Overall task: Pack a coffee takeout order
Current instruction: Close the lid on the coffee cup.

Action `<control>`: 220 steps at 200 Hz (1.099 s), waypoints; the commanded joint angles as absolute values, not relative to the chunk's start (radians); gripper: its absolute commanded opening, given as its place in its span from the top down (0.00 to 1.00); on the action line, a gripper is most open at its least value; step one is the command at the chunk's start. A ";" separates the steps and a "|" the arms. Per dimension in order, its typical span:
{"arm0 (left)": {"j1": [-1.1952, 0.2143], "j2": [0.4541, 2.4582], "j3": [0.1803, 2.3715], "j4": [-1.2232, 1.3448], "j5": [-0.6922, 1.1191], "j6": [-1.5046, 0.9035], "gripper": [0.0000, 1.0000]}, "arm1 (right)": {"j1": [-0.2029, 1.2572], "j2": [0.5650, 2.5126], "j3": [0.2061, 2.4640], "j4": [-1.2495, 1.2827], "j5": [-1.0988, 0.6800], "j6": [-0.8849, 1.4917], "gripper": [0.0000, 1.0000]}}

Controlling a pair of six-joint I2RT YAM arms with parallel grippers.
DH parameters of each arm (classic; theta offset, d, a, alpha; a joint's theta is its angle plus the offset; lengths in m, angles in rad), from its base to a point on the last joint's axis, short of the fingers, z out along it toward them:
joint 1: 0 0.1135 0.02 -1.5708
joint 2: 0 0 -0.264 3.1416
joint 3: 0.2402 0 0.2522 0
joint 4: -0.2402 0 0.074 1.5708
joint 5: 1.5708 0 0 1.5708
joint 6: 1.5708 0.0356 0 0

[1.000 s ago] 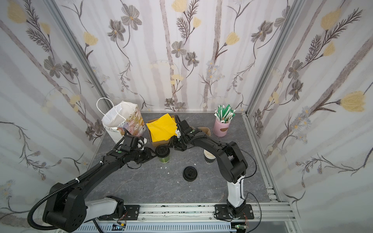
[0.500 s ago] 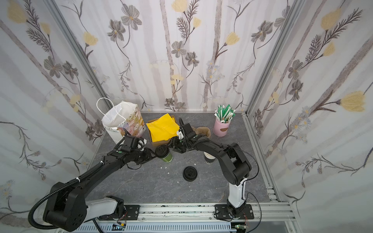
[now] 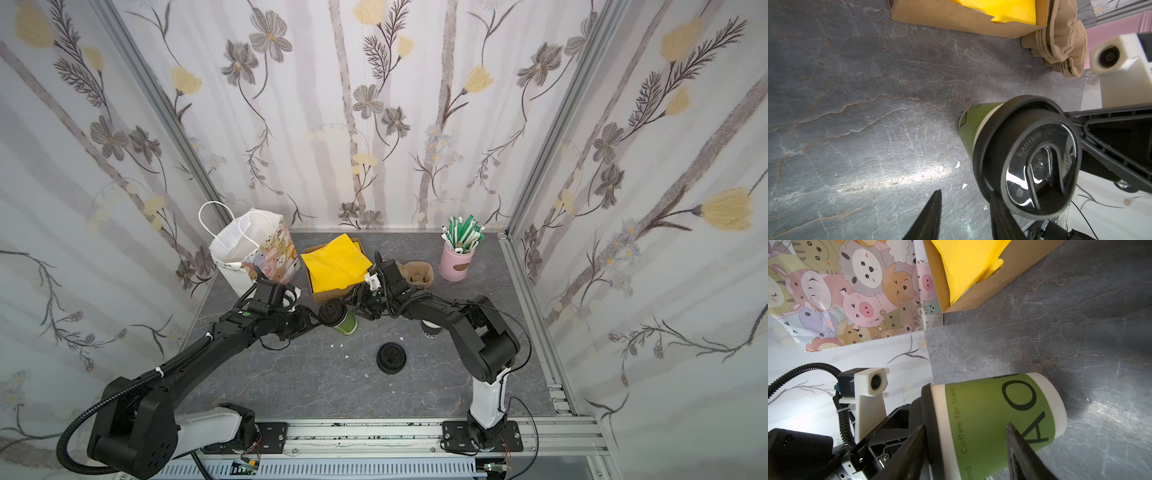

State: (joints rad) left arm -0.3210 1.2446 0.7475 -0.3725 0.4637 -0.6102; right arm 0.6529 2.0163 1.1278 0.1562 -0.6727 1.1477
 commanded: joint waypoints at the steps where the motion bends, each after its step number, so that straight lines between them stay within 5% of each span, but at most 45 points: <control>1: -0.322 1.238 0.757 -0.259 0.500 -0.620 0.58 | 0.660 2.009 1.086 0.311 -0.808 1.234 0.41; 64: -0.322 1.220 0.764 -0.259 0.501 -0.624 0.58 | 0.660 2.024 1.037 0.402 -0.815 1.282 0.39; 220: -0.322 1.166 0.721 -0.259 0.492 -0.643 0.44 | 0.653 2.025 1.103 0.166 -0.766 1.164 0.42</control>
State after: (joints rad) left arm -0.3210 1.1675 0.7410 -0.3084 0.4679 -0.6392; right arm 0.6483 2.0396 1.0599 0.2043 -0.6960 1.2339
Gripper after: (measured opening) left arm 0.563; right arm 0.577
